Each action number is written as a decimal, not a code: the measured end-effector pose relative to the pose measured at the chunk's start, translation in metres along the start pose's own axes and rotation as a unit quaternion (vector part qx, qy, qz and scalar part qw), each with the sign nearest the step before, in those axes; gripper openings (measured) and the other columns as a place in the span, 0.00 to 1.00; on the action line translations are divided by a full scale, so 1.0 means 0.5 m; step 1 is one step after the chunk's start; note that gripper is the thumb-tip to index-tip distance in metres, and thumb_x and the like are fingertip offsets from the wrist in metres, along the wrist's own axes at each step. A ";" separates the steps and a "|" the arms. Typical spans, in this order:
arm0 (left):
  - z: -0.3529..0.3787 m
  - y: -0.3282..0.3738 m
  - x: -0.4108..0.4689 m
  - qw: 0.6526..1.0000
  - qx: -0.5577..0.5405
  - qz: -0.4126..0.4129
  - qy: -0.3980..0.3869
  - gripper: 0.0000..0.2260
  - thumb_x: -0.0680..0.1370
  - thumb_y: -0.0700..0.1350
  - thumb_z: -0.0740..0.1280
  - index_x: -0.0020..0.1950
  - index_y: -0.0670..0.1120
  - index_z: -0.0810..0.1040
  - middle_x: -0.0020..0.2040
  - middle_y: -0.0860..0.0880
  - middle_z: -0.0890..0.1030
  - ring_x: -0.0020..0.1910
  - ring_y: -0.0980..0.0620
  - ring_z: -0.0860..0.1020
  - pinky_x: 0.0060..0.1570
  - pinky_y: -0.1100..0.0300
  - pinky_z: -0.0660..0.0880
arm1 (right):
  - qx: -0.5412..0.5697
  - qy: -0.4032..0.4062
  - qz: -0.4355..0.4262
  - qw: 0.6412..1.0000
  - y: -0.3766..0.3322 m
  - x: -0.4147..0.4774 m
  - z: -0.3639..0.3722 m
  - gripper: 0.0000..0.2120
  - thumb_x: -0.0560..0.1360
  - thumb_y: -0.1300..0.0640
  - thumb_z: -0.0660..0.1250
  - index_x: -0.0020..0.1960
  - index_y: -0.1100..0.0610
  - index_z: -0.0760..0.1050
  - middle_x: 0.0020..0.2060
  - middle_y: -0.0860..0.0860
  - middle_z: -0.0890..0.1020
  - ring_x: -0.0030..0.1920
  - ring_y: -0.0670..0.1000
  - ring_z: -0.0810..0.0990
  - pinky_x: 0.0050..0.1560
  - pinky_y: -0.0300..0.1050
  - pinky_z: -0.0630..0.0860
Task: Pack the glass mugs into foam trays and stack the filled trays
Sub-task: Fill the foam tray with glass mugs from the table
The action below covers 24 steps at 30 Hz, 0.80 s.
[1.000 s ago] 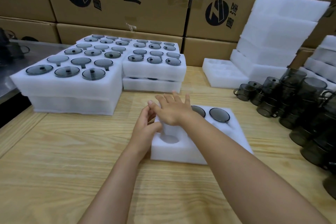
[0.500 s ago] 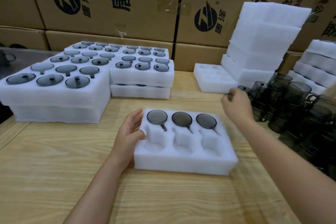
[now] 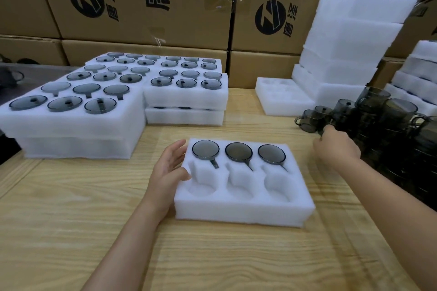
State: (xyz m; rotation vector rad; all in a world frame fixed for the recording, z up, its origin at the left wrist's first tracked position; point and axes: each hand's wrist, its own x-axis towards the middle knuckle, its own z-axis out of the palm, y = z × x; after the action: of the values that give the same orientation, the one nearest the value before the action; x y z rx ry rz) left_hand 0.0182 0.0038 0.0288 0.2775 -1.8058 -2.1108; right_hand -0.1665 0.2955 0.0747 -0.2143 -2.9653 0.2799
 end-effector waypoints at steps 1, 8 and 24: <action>0.000 0.000 0.000 1.000 0.000 -0.001 0.000 0.33 0.57 0.36 0.60 0.63 0.50 0.73 0.64 0.45 0.76 0.65 0.46 0.73 0.64 0.50 0.70 | 0.003 -0.003 0.001 1.000 -0.002 -0.011 -0.006 0.15 0.77 0.57 0.54 0.61 0.58 0.70 0.56 0.60 0.78 0.56 0.62 0.75 0.55 0.52 0.71; 0.002 0.003 -0.001 1.000 0.002 -0.003 0.002 0.33 0.57 0.36 0.60 0.63 0.49 0.73 0.65 0.44 0.75 0.66 0.45 0.72 0.66 0.47 0.68 | -0.022 0.085 -0.061 0.994 0.016 -0.156 0.015 0.13 0.76 0.45 0.59 0.46 0.52 0.78 0.47 0.54 0.79 0.53 0.59 0.74 0.55 0.51 0.66; -0.002 -0.005 0.004 1.000 -0.010 -0.003 -0.005 0.31 0.57 0.36 0.61 0.59 0.52 0.75 0.64 0.45 0.76 0.66 0.44 0.73 0.67 0.44 0.68 | 0.286 0.088 -0.105 0.948 0.077 -0.193 0.044 0.13 0.70 0.61 0.69 0.53 0.59 0.72 0.52 0.48 0.66 0.49 0.48 0.70 0.49 0.42 0.64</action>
State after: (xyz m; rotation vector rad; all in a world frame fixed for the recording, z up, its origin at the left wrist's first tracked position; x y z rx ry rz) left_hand 0.0164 0.0025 0.0264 0.2671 -1.7916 -2.1365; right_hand -0.0708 0.3141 0.0323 0.1401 -2.5644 1.0032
